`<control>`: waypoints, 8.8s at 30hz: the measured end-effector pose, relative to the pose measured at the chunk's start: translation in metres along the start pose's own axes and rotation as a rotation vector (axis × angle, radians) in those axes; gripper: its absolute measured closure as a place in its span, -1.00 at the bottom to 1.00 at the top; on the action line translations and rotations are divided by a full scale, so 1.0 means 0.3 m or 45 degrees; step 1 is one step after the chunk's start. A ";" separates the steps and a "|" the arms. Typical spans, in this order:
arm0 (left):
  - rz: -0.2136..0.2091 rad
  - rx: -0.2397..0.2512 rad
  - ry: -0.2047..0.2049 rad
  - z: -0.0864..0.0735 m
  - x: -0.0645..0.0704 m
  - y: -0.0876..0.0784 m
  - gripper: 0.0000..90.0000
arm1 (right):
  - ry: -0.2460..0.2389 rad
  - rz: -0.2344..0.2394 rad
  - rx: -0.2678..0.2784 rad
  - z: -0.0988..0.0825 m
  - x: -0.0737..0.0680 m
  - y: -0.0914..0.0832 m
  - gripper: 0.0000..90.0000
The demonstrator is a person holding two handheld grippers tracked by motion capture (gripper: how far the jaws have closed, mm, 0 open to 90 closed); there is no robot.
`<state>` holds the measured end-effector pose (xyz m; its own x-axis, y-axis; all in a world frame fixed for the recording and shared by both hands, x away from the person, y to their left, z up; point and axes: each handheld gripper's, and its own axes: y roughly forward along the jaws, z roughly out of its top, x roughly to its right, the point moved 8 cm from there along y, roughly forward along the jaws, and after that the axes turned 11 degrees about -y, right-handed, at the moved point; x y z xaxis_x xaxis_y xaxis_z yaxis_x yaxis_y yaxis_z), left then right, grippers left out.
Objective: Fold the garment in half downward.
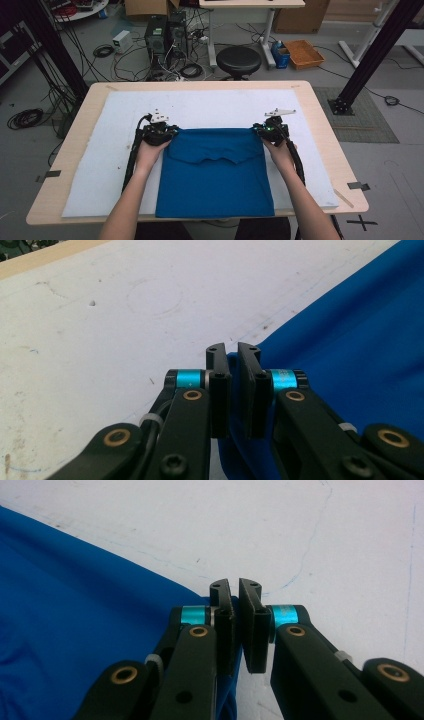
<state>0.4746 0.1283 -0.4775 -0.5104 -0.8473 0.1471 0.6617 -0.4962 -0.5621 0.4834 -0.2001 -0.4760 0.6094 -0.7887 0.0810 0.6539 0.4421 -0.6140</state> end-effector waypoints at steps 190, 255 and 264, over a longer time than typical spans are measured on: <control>-0.078 0.007 -0.136 -0.138 0.121 -0.298 -0.13 | 0.029 -0.110 0.115 -0.155 -0.106 -0.360 0.31; -0.042 -0.035 -0.164 -0.073 -0.039 -0.064 0.91 | -0.014 0.039 -0.027 -0.079 0.020 -0.052 0.92; 0.013 -0.020 -0.156 -0.069 -0.057 -0.075 0.41 | -0.060 0.017 -0.020 -0.072 0.024 -0.054 0.68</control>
<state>0.4570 0.1578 -0.4843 -0.4320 -0.8696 0.2392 0.6571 -0.4852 -0.5769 0.4675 -0.2223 -0.4823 0.6384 -0.7619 0.1096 0.6389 0.4451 -0.6275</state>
